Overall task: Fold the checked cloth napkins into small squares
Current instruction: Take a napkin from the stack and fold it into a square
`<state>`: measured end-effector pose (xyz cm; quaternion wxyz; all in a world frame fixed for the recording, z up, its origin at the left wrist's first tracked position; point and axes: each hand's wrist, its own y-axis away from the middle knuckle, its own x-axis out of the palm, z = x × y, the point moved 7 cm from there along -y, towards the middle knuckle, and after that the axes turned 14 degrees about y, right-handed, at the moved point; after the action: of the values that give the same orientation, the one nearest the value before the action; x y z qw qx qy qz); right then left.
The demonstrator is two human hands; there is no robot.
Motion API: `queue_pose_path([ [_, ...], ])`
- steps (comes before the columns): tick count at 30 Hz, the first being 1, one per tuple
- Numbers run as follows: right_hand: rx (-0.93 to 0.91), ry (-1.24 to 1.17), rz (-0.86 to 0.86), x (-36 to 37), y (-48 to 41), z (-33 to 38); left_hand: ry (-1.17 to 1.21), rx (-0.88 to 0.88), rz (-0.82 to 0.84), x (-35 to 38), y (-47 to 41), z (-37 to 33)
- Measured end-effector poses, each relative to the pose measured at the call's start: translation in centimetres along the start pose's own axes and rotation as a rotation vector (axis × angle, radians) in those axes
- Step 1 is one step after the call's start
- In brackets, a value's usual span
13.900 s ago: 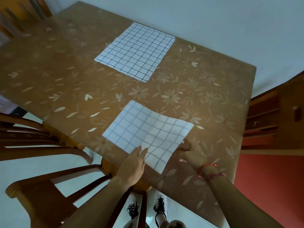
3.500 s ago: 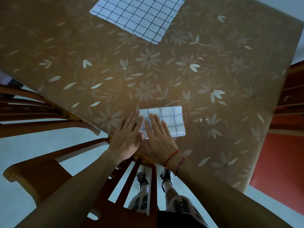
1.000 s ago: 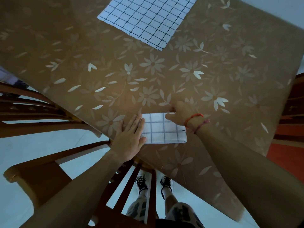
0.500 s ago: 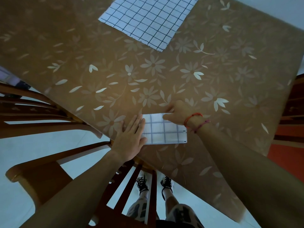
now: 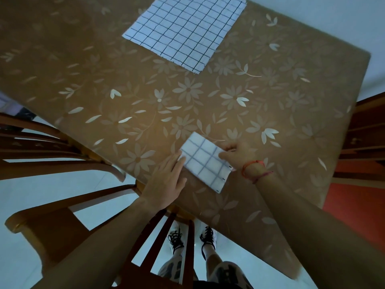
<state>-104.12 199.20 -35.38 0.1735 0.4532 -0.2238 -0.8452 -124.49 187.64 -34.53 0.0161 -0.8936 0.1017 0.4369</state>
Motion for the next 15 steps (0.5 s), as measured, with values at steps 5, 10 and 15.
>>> queue_pose_path([
  [5, 0.256, -0.473, 0.049, 1.0, 3.1, -2.3, 0.026, 0.075, -0.07, 0.7, 1.1, -1.9],
  [10, 0.245, -0.525, 0.04, 1.9, 5.8, -2.5, -0.007, 0.108, -0.167, 1.1, 1.3, -3.2],
  [15, 0.207, -0.512, 0.108, 2.5, 7.6, -2.4, -0.039, 0.158, -0.165, 1.1, 1.3, -3.7],
])
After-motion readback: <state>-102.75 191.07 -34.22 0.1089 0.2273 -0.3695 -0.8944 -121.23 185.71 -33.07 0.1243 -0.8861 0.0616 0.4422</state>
